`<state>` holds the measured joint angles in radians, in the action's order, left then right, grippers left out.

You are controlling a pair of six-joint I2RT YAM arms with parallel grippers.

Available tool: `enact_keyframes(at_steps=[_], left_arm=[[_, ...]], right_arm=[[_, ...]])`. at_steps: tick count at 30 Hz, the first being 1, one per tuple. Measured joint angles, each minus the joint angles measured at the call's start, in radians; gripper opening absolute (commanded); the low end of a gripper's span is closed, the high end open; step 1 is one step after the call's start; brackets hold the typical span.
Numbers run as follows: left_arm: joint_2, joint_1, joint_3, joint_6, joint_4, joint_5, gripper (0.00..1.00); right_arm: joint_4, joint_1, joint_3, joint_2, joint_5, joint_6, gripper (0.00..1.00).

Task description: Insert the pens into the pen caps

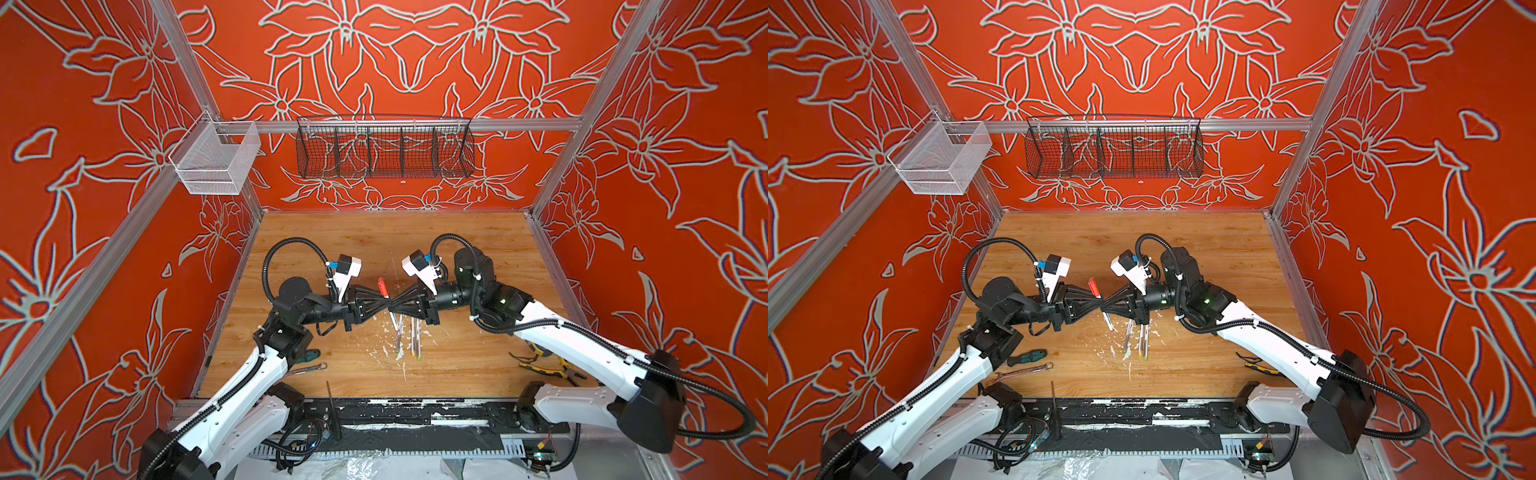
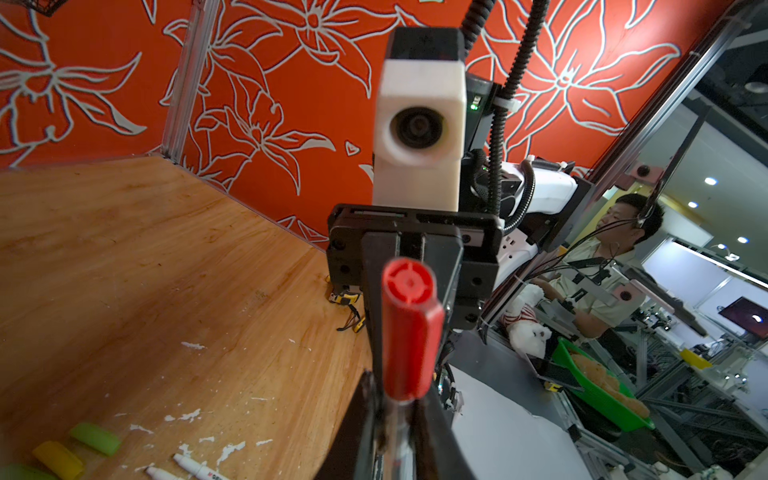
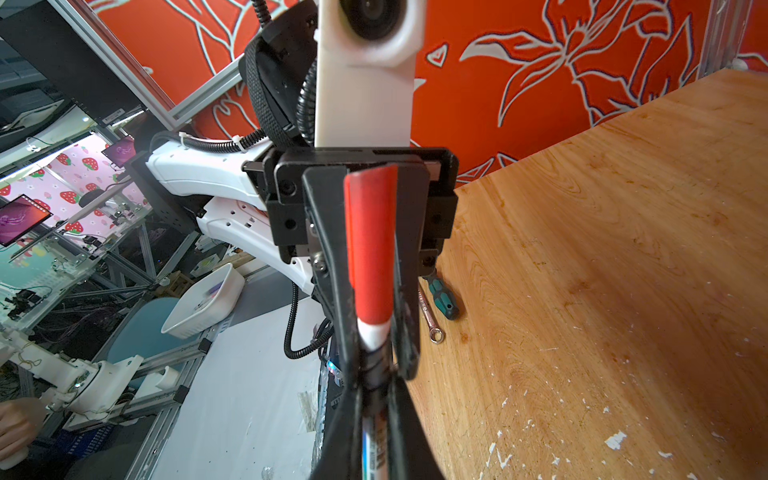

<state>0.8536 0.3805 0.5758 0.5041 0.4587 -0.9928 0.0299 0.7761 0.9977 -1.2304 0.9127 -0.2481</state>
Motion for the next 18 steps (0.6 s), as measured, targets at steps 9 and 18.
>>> enact_keyframes(at_steps=[9,18], left_arm=[[0.002,-0.001,0.000,-0.004,0.002,-0.004,0.00],[0.002,-0.005,0.000,-0.002,0.003,0.005,0.00]], right_arm=[[-0.001,0.000,0.000,-0.001,0.001,-0.008,0.24],[0.039,0.010,0.000,-0.023,0.010,-0.044,0.43]])
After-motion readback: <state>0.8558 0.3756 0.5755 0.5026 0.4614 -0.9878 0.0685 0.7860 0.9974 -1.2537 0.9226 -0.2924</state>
